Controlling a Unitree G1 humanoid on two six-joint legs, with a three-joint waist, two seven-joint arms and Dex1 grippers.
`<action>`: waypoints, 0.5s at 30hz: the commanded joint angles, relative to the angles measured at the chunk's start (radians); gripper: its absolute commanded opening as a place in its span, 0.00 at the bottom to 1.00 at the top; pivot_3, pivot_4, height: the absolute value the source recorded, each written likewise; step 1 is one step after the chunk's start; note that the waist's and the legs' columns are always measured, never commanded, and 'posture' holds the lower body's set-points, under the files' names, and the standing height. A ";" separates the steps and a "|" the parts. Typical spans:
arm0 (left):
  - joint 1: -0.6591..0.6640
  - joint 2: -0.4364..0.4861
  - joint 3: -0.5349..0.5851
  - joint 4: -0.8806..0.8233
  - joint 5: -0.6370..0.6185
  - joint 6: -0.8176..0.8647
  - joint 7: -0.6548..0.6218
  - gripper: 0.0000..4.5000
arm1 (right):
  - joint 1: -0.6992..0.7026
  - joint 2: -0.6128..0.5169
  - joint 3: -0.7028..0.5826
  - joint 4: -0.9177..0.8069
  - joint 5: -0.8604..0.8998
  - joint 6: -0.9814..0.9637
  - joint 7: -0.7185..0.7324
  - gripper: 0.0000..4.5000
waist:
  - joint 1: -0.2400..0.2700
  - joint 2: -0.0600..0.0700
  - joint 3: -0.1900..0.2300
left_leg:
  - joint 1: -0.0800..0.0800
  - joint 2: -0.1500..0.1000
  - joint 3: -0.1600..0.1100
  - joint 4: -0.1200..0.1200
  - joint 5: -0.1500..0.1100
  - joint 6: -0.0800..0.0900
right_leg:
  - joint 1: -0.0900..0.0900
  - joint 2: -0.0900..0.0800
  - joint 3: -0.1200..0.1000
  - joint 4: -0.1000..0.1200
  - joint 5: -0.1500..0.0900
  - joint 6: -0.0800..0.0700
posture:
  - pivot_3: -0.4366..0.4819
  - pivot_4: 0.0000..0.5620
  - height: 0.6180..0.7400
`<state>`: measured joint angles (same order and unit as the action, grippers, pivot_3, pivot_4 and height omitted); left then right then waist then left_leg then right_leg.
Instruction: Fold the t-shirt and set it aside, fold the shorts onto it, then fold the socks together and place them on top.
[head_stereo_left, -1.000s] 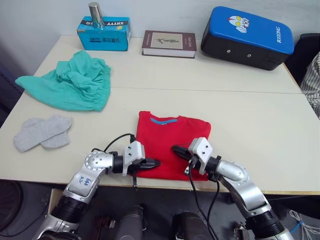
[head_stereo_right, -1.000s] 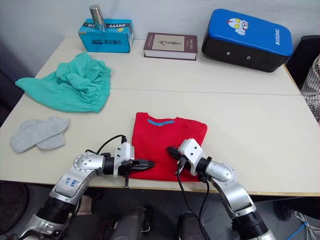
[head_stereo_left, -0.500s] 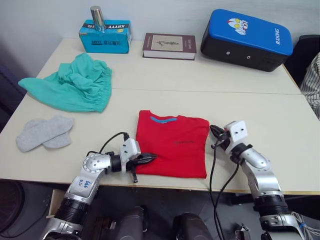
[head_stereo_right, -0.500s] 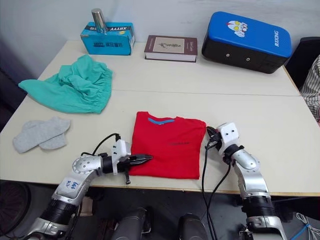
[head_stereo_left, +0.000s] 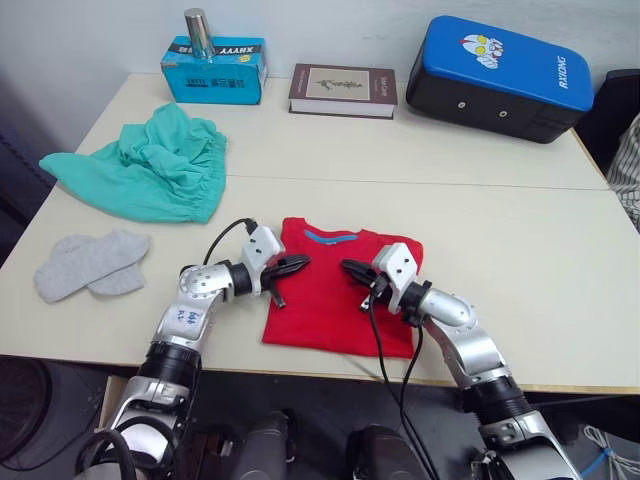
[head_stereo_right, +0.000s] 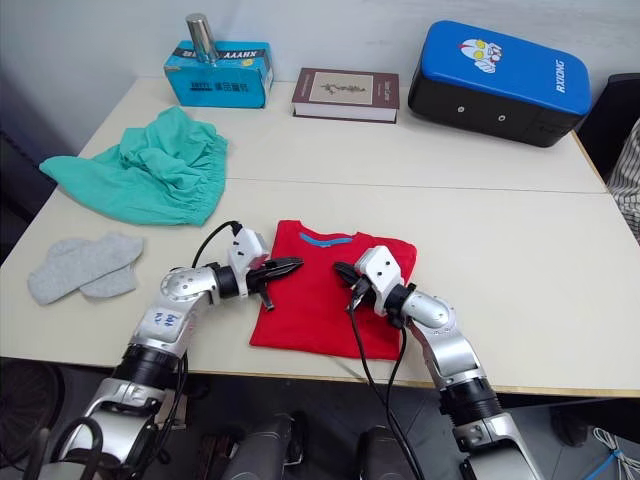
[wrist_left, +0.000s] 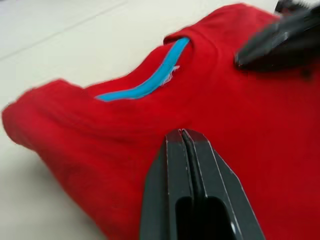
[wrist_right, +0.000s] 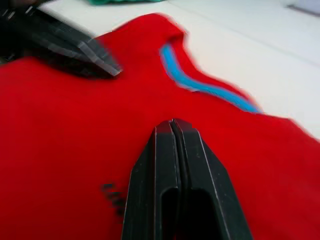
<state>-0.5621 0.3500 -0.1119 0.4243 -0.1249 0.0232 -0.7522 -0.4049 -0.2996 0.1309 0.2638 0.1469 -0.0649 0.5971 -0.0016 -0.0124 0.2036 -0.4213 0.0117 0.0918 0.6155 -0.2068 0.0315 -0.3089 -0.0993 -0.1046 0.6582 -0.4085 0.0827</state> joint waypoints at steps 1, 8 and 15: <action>0.006 -0.008 -0.003 0.052 0.022 -0.039 0.004 0.01 | -0.008 -0.058 -0.115 0.071 0.009 -0.043 -0.039 0.01 | 0.001 0.000 0.000 | 0.000 0.000 0.000 0.000 0.000 0.000 | 0.000 0.000 0.000 0.000 0.000 0.000 | 0.48 0.27 1.00; 0.054 -0.018 0.013 0.019 -0.018 -0.131 -0.070 0.00 | 0.073 -0.178 -0.274 -0.166 0.302 0.244 0.125 0.04 | -0.002 0.000 0.000 | 0.001 0.001 0.000 -0.001 0.000 -0.001 | 0.000 0.000 0.000 0.000 0.000 0.000 | 0.48 0.27 1.00; 0.077 -0.014 0.024 -0.100 -0.132 -0.191 -0.245 0.00 | 0.186 -0.419 -0.373 -0.428 0.744 1.051 0.120 0.51 | -0.001 0.000 0.000 | -0.001 0.001 -0.001 -0.001 0.000 0.000 | 0.001 0.000 -0.001 -0.005 0.000 -0.001 | 0.48 0.27 1.00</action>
<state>-0.4816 0.3311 -0.0870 0.3874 -0.2207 -0.1432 -0.9483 -0.2194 -0.6990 -0.2082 -0.1052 0.7915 0.8532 0.7226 -0.0022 -0.0121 0.2037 -0.4226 0.0131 0.0910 0.6142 -0.2074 0.0318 -0.3081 -0.0991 -0.1054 0.6527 -0.4083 0.0821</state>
